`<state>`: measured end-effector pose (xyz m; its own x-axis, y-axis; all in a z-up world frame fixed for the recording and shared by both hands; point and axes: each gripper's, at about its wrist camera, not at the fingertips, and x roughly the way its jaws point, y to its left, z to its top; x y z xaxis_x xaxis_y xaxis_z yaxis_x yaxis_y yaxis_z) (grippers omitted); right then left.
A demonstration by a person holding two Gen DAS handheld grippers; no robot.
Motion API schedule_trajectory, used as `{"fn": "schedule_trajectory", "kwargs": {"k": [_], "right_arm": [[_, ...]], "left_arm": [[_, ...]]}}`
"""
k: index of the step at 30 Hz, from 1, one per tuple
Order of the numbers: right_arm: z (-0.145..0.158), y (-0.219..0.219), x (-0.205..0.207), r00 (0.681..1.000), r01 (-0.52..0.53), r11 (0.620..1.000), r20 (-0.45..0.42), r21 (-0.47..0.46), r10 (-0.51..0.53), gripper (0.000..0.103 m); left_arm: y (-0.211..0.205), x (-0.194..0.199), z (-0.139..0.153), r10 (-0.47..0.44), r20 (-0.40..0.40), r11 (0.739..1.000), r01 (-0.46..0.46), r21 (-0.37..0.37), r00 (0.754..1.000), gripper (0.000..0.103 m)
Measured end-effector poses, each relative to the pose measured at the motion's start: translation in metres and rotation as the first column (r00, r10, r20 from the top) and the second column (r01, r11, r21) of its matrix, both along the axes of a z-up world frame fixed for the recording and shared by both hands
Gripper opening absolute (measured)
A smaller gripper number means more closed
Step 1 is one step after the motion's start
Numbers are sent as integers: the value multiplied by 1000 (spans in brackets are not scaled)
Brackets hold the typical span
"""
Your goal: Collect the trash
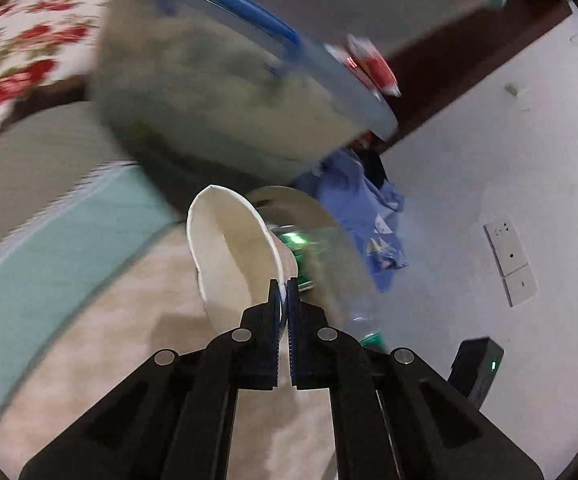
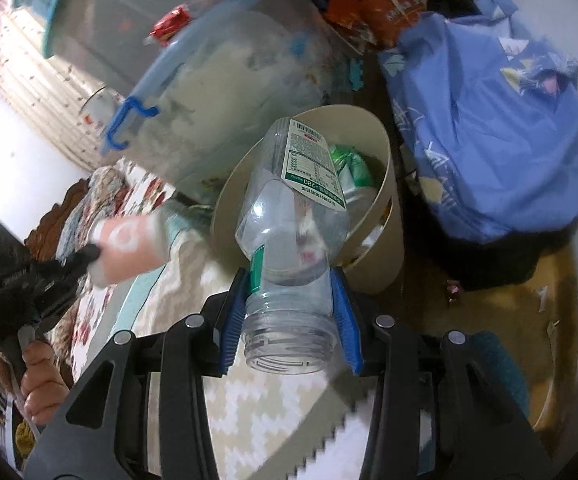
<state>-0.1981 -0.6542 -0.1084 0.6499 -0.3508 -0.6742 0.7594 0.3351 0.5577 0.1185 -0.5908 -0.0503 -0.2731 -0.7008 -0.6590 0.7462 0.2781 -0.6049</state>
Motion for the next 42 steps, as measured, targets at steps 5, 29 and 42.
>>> {"fn": "schedule_trajectory", "kwargs": {"k": [5,29,42], "right_arm": [[-4,-9,5,1000,0,1000,21,2,0,76],[39,199,-31,997,-79,984,11,-161,82,84],[62,274,-26,995,-91,982,-50,-167,83,97]], "left_arm": [[-65,-39,-40,17,89,979,-35,203,996,56],[229,-109,10,184,557,961,-267,71,810,84],[332,-128,30,276,670,921,-389,20,689,94]]}}
